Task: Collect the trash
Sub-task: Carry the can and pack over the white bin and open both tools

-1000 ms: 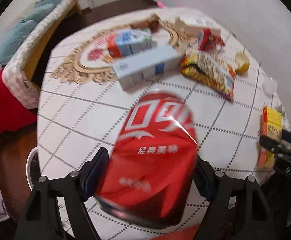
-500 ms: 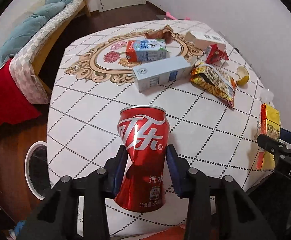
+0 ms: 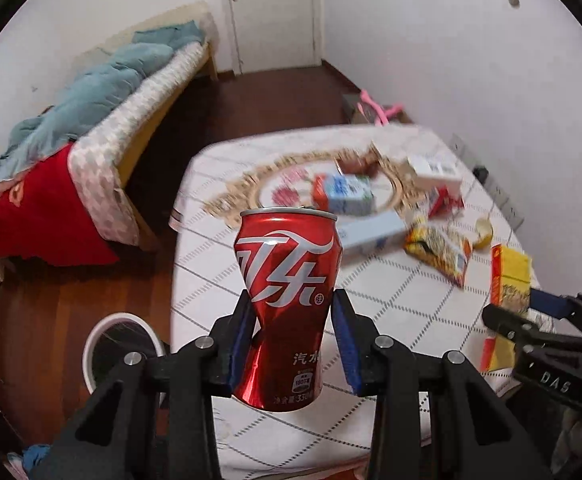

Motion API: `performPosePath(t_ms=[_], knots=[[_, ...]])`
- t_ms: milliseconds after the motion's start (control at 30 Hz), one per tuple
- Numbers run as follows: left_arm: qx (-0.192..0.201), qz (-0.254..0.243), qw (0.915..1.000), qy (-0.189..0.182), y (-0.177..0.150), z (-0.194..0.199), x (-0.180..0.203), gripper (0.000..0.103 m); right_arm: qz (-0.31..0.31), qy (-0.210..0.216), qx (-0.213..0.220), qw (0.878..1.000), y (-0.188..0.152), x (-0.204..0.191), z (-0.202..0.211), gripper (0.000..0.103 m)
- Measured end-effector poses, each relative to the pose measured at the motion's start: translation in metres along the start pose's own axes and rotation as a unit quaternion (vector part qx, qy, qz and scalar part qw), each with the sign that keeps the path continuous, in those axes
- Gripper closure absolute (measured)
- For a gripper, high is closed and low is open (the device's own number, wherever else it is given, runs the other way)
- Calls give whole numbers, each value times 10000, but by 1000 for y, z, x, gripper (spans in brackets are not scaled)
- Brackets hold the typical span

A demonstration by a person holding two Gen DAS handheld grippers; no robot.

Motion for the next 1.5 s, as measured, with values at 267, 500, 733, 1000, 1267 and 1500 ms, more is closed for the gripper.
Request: performPosePath(t_ms=[267, 500, 733, 1000, 1267, 1500], knots=[[217, 512, 9975, 442, 7, 35, -86, 68, 634, 573, 250, 9960, 26, -85, 24, 39], [-76, 1229, 9882, 911, -22, 33, -188, 68, 1475, 1197, 144, 9817, 38, -202, 21, 39], [-884, 2099, 9691, 950, -74, -13, -291, 68, 2285, 1677, -438, 9580, 22, -331, -25, 39], [-2492, 3092, 9176, -198, -143, -130, -377, 68, 2840, 1783, -1774, 9252, -20, -444, -136, 40], [-3403, 3414, 8720, -857, -178, -204, -393, 68, 2913, 1478, -2974, 8972, -60, -503, -244, 40], [-3252, 3582, 8707, -885, -190, -193, -407, 28, 2948, 1114, -3473, 8832, -73, -504, -294, 36]])
Point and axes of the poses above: each gripper's, at about its wrist camera, not at the fingertips, and z roughly against the way its jaws point, x to its right, y to its top, the point moved 8 cm from there along -z, roughly the way its jaws point, and after that the axes turned 6 degrees about -x, right-handed, at the moved point
